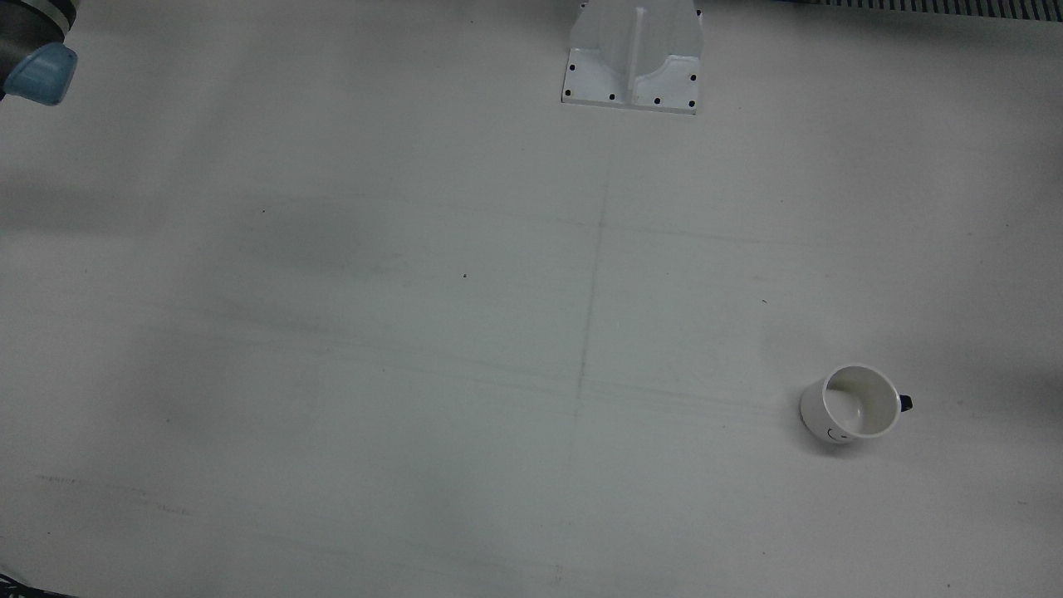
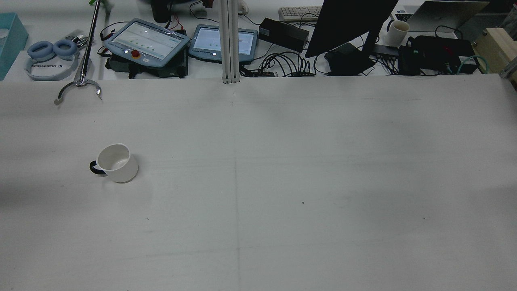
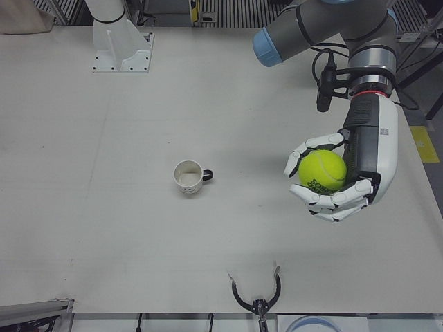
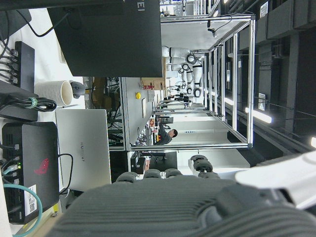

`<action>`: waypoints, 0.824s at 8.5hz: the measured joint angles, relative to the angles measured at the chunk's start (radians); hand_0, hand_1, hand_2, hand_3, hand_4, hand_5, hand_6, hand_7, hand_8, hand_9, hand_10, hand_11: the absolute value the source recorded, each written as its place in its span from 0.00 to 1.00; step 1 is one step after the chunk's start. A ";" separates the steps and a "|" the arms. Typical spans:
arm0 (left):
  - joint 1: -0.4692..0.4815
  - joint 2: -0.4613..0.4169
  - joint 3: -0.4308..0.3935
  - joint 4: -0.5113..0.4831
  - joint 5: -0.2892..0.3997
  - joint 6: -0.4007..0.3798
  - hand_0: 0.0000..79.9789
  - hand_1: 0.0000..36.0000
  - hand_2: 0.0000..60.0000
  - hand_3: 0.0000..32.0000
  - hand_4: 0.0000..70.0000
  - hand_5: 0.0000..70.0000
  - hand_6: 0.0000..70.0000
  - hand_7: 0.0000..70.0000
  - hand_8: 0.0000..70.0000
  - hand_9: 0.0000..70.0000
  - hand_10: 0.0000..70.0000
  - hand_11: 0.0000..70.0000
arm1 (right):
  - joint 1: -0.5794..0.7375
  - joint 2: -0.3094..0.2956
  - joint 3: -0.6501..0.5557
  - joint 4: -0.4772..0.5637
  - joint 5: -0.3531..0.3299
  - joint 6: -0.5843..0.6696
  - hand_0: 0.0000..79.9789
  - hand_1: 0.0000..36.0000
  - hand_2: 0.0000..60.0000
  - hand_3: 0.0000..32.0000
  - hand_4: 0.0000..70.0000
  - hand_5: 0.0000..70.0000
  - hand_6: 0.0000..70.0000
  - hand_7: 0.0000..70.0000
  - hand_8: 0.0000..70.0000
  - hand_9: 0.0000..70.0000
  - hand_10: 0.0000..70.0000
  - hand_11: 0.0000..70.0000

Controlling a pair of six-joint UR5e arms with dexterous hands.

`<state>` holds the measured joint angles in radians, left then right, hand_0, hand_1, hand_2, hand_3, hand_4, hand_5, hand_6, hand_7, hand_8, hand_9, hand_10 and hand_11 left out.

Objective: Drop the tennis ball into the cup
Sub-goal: 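Carry the yellow tennis ball in the left hand toward the white mug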

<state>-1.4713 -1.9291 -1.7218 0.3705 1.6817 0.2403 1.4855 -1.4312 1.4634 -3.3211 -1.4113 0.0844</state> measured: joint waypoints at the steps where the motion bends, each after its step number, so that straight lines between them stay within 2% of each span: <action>1: 0.001 0.000 -0.016 0.001 0.001 0.000 1.00 0.83 0.54 0.00 0.80 0.40 1.00 1.00 0.88 1.00 0.59 0.85 | 0.000 0.000 0.000 0.000 0.000 0.000 0.00 0.00 0.00 0.00 0.00 0.00 0.00 0.00 0.00 0.00 0.00 0.00; 2: 0.027 0.001 -0.063 0.018 0.002 0.001 1.00 0.81 0.57 0.00 0.79 0.41 1.00 1.00 0.88 1.00 0.59 0.84 | 0.000 0.000 0.000 0.000 0.000 0.000 0.00 0.00 0.00 0.00 0.00 0.00 0.00 0.00 0.00 0.00 0.00 0.00; 3: 0.078 0.003 -0.123 0.049 0.002 0.002 0.93 0.79 0.59 0.00 0.78 0.39 1.00 1.00 0.88 1.00 0.58 0.83 | -0.001 0.000 0.000 0.000 0.000 0.000 0.00 0.00 0.00 0.00 0.00 0.00 0.00 0.00 0.00 0.00 0.00 0.00; 4: 0.161 0.003 -0.178 0.080 0.000 0.002 0.82 0.73 0.66 0.00 0.75 0.40 1.00 1.00 0.87 1.00 0.57 0.81 | -0.001 0.000 0.000 0.000 0.000 0.000 0.00 0.00 0.00 0.00 0.00 0.00 0.00 0.00 0.00 0.00 0.00 0.00; 5: 0.256 0.002 -0.219 0.106 -0.006 0.002 0.79 0.70 0.61 0.00 0.74 0.37 1.00 1.00 0.87 1.00 0.56 0.81 | -0.001 0.000 0.000 0.000 0.000 0.000 0.00 0.00 0.00 0.00 0.00 0.00 0.00 0.00 0.00 0.00 0.00 0.00; 7: 0.404 0.002 -0.246 0.128 -0.033 0.011 0.75 0.66 0.58 0.00 0.70 0.33 1.00 1.00 0.83 1.00 0.56 0.80 | -0.001 0.000 -0.001 0.000 0.000 0.000 0.00 0.00 0.00 0.00 0.00 0.00 0.00 0.00 0.00 0.00 0.00 0.00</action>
<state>-1.0669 -1.9267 -1.9679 0.4981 1.6491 0.2516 1.4849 -1.4312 1.4624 -3.3211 -1.4112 0.0844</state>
